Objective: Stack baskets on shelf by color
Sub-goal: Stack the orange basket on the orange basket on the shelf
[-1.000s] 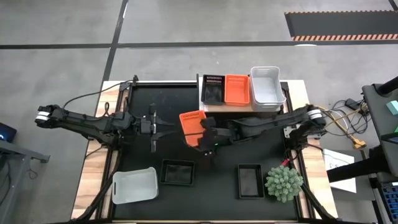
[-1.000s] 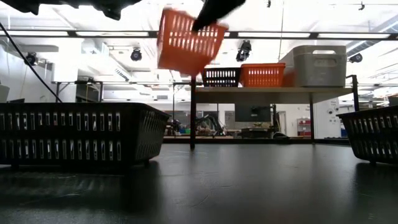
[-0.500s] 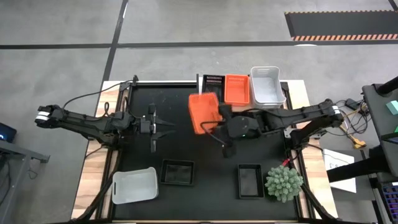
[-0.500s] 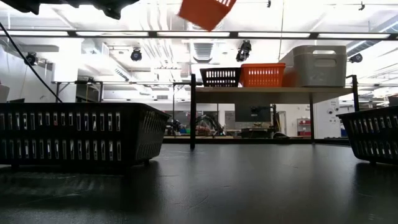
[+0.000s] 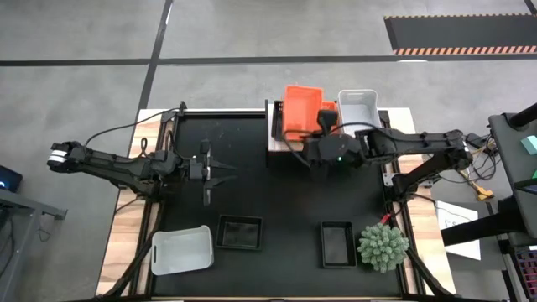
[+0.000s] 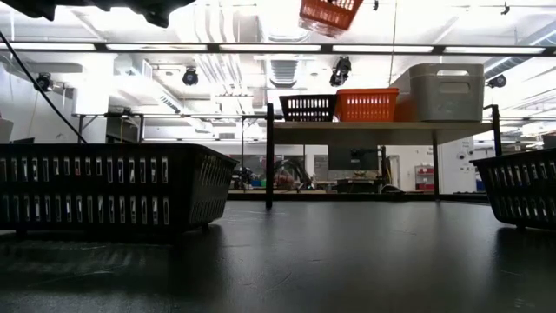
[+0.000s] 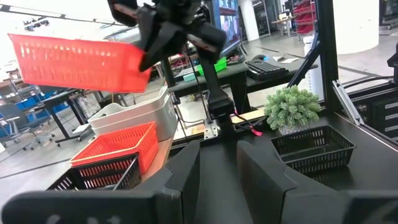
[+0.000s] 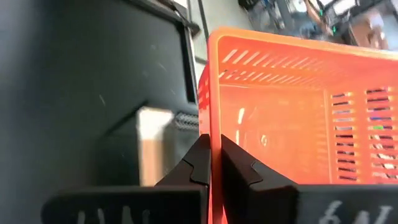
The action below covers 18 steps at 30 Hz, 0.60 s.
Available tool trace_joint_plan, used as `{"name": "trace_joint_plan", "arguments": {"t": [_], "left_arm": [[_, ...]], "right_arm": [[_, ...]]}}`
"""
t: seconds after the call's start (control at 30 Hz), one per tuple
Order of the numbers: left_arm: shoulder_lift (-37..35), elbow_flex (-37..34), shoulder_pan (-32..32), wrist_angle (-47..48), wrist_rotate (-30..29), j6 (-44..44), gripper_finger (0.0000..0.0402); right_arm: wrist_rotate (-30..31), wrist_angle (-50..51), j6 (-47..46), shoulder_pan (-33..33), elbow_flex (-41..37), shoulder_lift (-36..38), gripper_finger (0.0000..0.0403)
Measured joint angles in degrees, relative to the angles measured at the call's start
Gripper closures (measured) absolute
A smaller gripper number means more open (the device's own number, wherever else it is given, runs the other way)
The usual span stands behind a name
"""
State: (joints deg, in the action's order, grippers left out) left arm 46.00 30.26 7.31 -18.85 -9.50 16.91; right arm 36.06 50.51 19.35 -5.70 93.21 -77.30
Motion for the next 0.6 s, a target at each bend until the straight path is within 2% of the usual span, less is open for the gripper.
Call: {"name": "trace_joint_plan", "arguments": {"t": [0.13,0.2,0.4,0.6], "left_arm": [[0.0,0.0,0.0,0.0,0.0,0.0,0.0311],[0.0,0.0,0.0,0.0,0.0,0.0,0.0311],[0.0,-0.3,0.0,-0.1,0.0,0.0,0.0311],[0.0,-0.4,0.0,-0.2,0.0,0.0,0.0311]], "right_arm": [[-0.2,4.6,-2.2,4.7,0.0,0.9,0.0394],[-2.5,7.8,-3.5,7.5,0.0,1.0,0.0394],[-20.7,13.9,-4.2,17.0,-0.3,0.6,0.0394],[-27.7,13.9,-1.2,23.0,-0.5,0.5,0.0394]]}}
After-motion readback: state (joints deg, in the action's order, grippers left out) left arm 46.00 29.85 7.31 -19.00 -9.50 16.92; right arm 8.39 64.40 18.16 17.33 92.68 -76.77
